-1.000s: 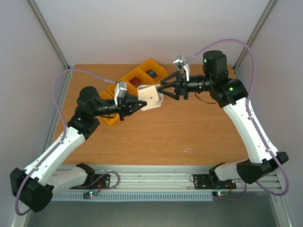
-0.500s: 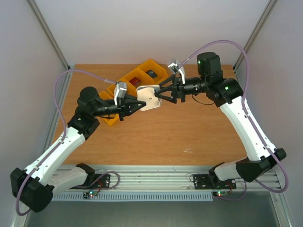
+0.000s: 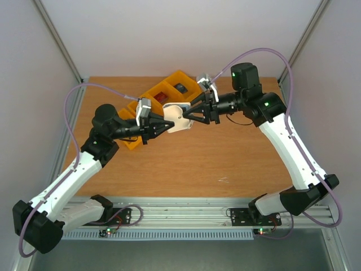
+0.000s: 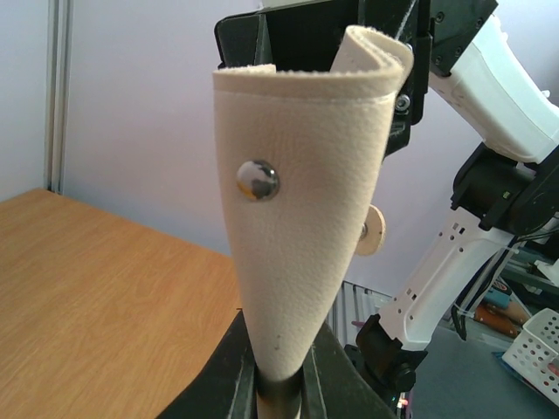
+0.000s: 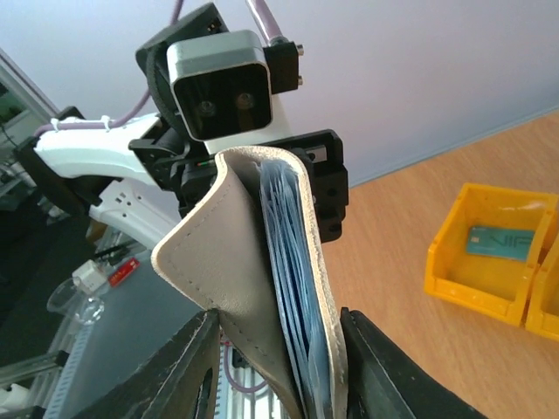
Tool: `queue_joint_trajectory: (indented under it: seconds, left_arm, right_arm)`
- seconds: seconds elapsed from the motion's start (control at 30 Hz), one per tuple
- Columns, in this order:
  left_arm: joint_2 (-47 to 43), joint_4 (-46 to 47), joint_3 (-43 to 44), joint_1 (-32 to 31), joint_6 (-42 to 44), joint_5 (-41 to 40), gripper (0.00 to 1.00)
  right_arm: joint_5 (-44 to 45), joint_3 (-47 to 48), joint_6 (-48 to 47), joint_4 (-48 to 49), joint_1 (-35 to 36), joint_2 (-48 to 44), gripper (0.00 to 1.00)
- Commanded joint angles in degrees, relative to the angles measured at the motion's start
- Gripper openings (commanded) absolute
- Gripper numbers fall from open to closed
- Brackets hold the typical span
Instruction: Take the credit cards out of the card holder
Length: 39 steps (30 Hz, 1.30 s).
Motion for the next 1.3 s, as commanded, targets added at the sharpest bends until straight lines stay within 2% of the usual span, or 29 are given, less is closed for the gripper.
queue_joint_trajectory:
  seconds: [0.0, 0.3, 0.5, 0.7, 0.9, 0.97, 1.07, 1.1, 1.13, 1.2, 1.27]
  left_arm:
    - [-1.3, 5.9, -0.4, -0.4, 0.8, 1.0, 0.00]
    - [-1.2, 6.1, -0.6, -0.4, 1.3, 1.0, 0.00]
    - [-0.9, 5.8, -0.2, -0.4, 1.2, 0.8, 0.00]
    - [-0.6, 5.8, 0.0, -0.4, 1.2, 0.9, 0.00]
    - [-0.2, 5.9, 0.2, -0.4, 1.1, 0.6, 0.00]
    - [-0.2, 5.7, 0.1, -0.4, 0.8, 0.1, 0.00]
    - [-0.2, 5.5, -0.3, -0.4, 0.2, -1.3, 0.00]
    - [-0.2, 5.5, -0.5, -0.4, -0.1, -1.9, 0.05]
    - [-0.4, 5.6, -0.8, -0.5, -0.4, -3.1, 0.19]
    - [-0.9, 5.5, -1.7, -0.5, -1.1, -8.1, 0.63]
    - [-1.4, 4.1, -2.6, -0.4, -2.5, -16.5, 0.96]
  right_arm:
    - [-5.4, -0.8, 2.4, 4.5, -2.9, -1.5, 0.37]
    - [-4.3, -1.8, 7.9, 10.2, -4.3, -1.8, 0.38]
    - [-0.7, -2.5, 6.3, 8.7, -2.9, -1.8, 0.39]
    - [1.4, -2.7, 4.3, 5.4, -2.3, -0.7, 0.36]
    - [-1.3, -2.2, 1.6, 1.4, -0.6, 0.7, 0.42]
    - [-1.4, -1.8, 0.8, 0.2, 0.0, 1.0, 0.33]
    - [-2.1, -1.2, 0.3, -0.6, 0.5, 1.0, 0.05]
    - [-1.8, -1.4, 0.7, 0.0, 0.5, 0.7, 0.02]
    - [-0.9, -1.7, 1.6, 1.1, 0.4, 0.4, 0.01]
    - [2.2, -2.6, 3.9, 2.7, 0.1, -0.1, 0.01]
    - [8.6, -3.3, 6.3, 3.2, -0.4, 0.0, 0.01]
